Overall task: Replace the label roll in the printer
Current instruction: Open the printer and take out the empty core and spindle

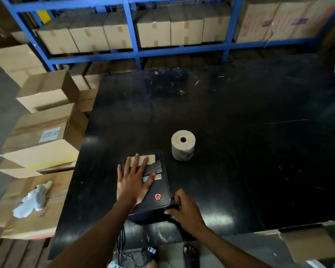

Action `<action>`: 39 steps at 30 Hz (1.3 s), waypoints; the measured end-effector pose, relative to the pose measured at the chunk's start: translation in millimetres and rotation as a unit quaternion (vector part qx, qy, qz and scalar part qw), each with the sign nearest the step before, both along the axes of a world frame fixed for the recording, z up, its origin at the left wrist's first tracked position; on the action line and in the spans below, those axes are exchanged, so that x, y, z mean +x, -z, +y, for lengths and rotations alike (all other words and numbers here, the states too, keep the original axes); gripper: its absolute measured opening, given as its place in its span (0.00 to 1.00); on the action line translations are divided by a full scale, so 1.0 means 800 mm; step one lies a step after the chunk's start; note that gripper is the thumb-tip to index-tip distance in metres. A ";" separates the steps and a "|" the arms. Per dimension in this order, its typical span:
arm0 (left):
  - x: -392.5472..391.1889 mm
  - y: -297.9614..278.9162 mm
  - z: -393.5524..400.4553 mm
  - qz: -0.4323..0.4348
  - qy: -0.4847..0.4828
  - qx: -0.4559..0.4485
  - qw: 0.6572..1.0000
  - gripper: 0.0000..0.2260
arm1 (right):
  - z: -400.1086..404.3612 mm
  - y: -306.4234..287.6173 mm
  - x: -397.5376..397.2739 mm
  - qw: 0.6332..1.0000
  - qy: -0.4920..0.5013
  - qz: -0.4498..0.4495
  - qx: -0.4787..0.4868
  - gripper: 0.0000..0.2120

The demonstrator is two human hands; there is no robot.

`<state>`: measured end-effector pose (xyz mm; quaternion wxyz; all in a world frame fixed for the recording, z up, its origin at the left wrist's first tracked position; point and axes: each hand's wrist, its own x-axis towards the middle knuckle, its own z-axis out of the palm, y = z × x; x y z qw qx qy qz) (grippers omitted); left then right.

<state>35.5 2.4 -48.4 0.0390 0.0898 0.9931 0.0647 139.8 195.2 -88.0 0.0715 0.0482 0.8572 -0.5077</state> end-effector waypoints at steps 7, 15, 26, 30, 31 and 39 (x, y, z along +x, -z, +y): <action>0.002 -0.003 0.000 -0.003 0.007 0.000 1.000 0.38 | 0.004 -0.003 -0.003 1.000 -0.005 0.009 0.011 0.22; -0.017 -0.032 -0.004 -0.065 -0.002 0.052 0.997 0.31 | 0.005 -0.017 -0.018 0.998 -0.001 0.022 -0.055 0.23; -0.105 -0.147 -0.070 -0.227 -0.082 0.384 0.891 0.13 | -0.008 -0.127 -0.130 0.985 0.121 0.059 -0.108 0.17; -0.104 -0.146 -0.086 -0.237 -0.155 0.530 0.799 0.22 | -0.024 -0.140 -0.182 0.976 0.177 0.032 -0.121 0.19; -0.102 -0.141 -0.087 -0.230 -0.165 0.544 0.790 0.26 | -0.027 -0.140 -0.192 0.973 0.188 0.026 -0.129 0.18; -0.082 -0.087 -0.087 -0.191 -0.129 0.620 0.750 0.24 | -0.040 -0.132 -0.191 0.976 0.157 0.045 -0.144 0.11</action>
